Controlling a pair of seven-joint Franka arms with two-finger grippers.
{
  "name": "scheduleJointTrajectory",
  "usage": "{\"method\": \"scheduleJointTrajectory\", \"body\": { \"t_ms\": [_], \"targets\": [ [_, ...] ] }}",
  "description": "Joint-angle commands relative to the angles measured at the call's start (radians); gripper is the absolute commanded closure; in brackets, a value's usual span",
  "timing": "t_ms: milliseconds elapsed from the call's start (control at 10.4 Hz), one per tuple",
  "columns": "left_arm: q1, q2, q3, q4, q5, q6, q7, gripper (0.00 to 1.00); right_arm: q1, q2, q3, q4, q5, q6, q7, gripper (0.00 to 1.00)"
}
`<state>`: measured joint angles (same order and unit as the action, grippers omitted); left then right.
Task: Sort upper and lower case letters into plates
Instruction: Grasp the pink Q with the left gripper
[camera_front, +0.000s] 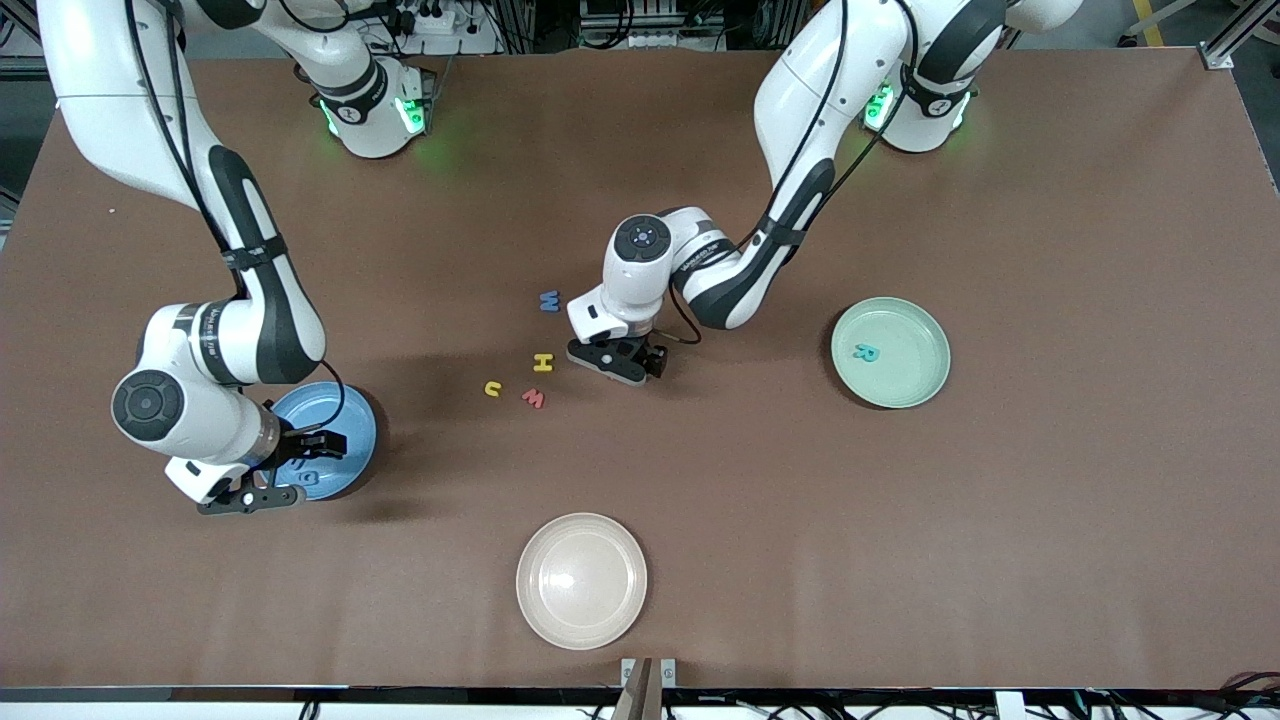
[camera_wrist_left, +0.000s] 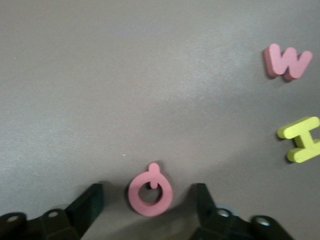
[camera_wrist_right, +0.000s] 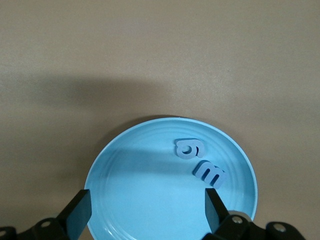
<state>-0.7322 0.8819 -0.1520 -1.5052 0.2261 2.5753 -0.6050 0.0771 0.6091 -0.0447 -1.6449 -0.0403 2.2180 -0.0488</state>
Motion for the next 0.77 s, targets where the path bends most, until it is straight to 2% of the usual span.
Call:
{"method": "scheduleJointTrajectory", "body": {
  "t_ms": [0, 671],
  "targets": [
    [-0.007, 0.014, 0.002, 0.017, 0.016, -0.03, 0.004, 0.63, -0.005, -0.031, 0.009, -0.032, -0.012, 0.006, -0.006, 0.0],
    [-0.006, 0.011, 0.0, 0.022, 0.01, -0.078, 0.002, 0.72, 0.033, -0.037, 0.014, -0.012, -0.006, 0.009, -0.006, 0.0]
  ]
}}
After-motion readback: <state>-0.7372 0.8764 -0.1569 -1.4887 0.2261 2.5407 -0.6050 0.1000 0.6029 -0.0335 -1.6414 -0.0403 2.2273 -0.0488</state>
